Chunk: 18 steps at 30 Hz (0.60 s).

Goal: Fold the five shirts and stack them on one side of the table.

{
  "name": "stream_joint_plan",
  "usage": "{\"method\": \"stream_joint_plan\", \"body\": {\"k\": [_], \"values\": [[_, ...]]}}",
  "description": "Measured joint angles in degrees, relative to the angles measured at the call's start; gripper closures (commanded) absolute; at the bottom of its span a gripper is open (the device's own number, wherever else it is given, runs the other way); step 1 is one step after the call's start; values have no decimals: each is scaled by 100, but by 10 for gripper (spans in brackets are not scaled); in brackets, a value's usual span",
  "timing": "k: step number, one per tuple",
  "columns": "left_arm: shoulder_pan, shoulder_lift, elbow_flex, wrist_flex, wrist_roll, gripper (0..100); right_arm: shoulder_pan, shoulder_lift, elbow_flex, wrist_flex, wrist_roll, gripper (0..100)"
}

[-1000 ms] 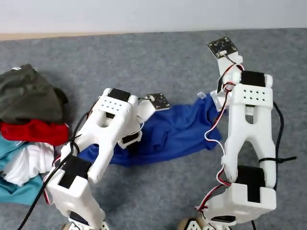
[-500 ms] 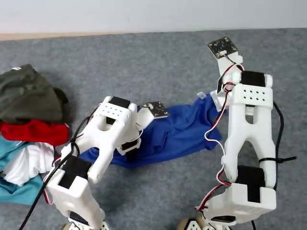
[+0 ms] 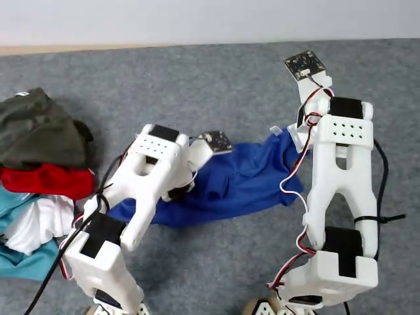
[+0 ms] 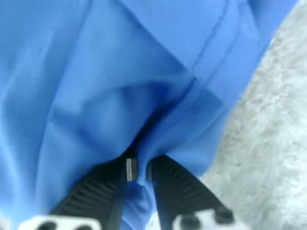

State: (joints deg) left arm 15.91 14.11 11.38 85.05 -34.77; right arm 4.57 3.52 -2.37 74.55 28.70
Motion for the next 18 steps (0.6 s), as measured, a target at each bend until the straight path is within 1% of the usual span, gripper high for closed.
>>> {"method": "stream_joint_plan", "body": {"k": [3, 6, 11, 18], "values": [[0, 0, -431, 387, 0, 993, 0, 0, 0, 0, 0, 989], [0, 0, -642, 598, 0, 991, 0, 0, 0, 0, 0, 989], [0, 0, -695, 712, 0, 921, 0, 0, 0, 0, 0, 989], [0, 0, -695, 589, 0, 914, 0, 0, 0, 9, 0, 989]]}}
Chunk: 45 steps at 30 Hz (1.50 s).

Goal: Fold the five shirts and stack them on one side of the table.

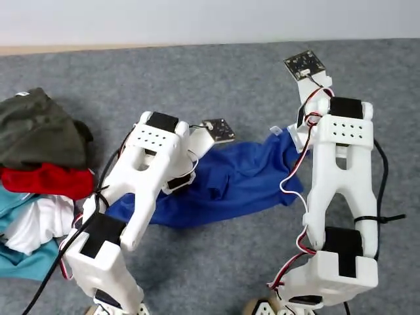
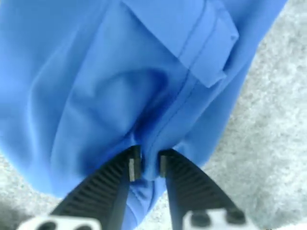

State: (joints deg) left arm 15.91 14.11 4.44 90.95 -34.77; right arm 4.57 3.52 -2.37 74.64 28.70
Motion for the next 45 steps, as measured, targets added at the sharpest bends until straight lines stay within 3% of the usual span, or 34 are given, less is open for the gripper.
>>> {"method": "stream_joint_plan", "body": {"k": [5, 9, 26, 35, 45], "values": [[0, 0, 0, -62, 0, 923, 0, 0, 0, 62, 0, 989], [0, 0, 0, -79, 0, 996, 0, 0, 0, 105, 0, 989], [0, -378, -826, 492, 0, 994, 0, -492, 0, 273, 0, 989], [-9, 519, -835, 492, 0, 993, 0, -510, 0, 589, 0, 989], [-9, 589, -835, 492, 0, 993, 0, -510, 0, 642, 0, 989]]}}
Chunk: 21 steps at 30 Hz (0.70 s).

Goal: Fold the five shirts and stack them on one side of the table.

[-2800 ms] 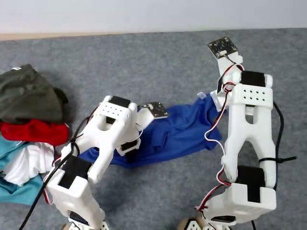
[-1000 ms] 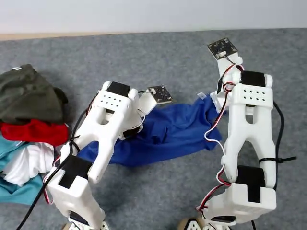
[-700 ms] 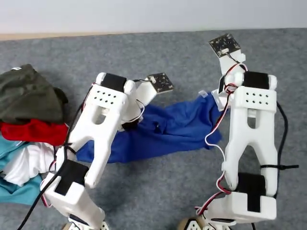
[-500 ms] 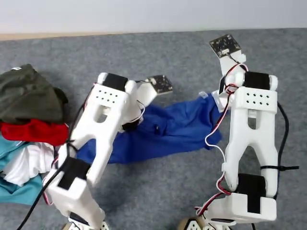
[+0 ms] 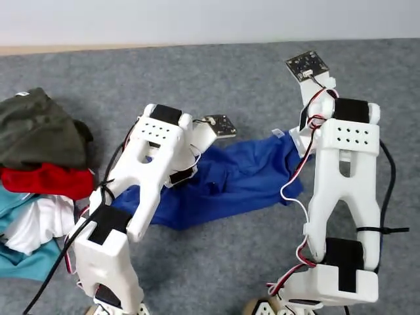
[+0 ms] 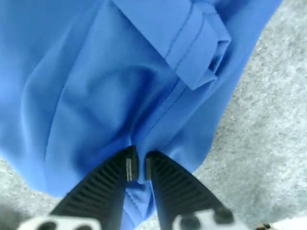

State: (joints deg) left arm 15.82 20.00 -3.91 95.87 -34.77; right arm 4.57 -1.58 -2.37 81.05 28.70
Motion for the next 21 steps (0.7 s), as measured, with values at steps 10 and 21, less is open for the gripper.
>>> {"method": "stream_joint_plan", "body": {"k": [10, 21], "values": [[0, 26, -176, 141, 0, 992, 0, 0, 0, 0, 0, 989], [0, 35, -176, 141, 0, 927, 0, 0, 0, 0, 0, 989]]}}
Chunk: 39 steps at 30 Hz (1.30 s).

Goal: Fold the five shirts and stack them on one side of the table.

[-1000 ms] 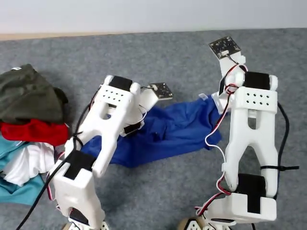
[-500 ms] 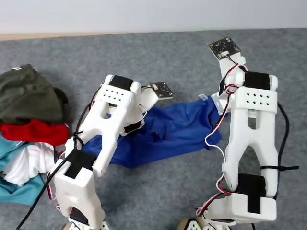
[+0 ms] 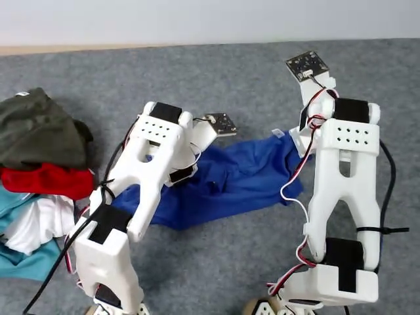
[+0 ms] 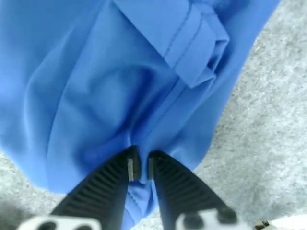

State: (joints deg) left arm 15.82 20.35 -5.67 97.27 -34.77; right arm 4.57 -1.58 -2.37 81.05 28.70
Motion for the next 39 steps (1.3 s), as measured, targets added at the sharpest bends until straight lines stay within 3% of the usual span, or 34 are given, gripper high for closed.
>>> {"method": "stream_joint_plan", "body": {"k": [30, 34, 39], "values": [[-202, 0, -352, 97, 0, 928, 0, 0, 0, 0, 0, 989], [-202, 0, -352, 97, 0, 998, 0, 0, 0, 0, 0, 989], [-202, 0, -352, 97, 0, 996, 0, 0, 0, 0, 0, 989]]}}
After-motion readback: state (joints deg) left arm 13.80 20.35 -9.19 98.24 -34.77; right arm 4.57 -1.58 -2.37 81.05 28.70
